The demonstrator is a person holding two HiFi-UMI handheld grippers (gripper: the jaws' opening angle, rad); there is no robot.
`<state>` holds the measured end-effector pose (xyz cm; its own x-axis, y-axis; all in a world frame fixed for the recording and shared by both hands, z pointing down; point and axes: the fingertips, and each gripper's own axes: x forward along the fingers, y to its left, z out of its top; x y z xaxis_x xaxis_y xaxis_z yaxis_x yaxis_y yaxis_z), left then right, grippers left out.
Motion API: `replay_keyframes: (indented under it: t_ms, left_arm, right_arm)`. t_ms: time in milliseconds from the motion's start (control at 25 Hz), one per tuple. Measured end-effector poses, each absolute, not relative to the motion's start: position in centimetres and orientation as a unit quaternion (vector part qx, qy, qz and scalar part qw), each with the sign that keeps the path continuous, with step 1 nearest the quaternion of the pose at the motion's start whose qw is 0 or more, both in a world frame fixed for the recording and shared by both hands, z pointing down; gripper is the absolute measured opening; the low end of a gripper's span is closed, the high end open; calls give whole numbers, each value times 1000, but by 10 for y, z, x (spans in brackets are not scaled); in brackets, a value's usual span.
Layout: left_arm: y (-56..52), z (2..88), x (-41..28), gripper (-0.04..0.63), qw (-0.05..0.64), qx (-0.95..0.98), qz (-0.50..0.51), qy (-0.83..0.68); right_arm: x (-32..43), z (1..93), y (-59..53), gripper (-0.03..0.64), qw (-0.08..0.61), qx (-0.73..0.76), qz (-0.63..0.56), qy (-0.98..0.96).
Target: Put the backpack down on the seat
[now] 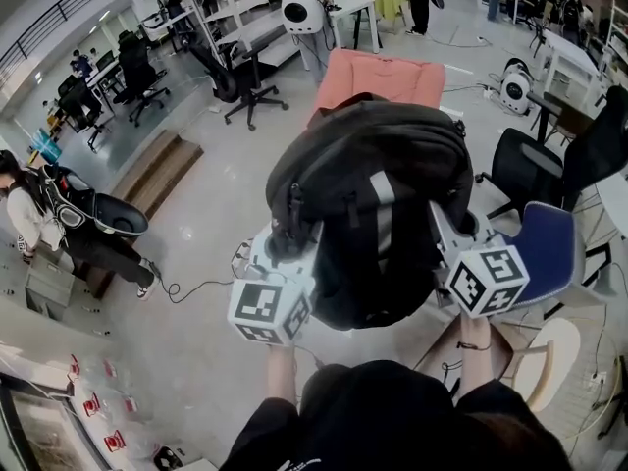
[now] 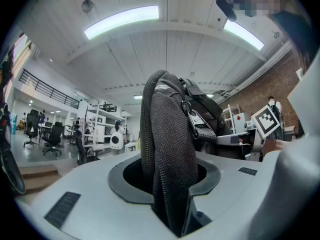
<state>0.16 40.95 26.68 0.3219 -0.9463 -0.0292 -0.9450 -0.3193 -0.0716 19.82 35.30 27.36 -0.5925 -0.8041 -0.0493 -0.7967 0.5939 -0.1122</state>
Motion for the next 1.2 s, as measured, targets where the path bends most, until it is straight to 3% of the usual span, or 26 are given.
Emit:
replay_keyframes:
  t_ms: [520, 1200]
  left_arm:
    - [343, 300, -51, 150, 8, -800, -17, 600]
    - [174, 306, -152, 147, 0, -812, -17, 583]
  right_arm:
    - [144, 305, 279, 63, 27, -436, -60, 898]
    - [45, 309, 115, 63, 21, -451, -63, 890]
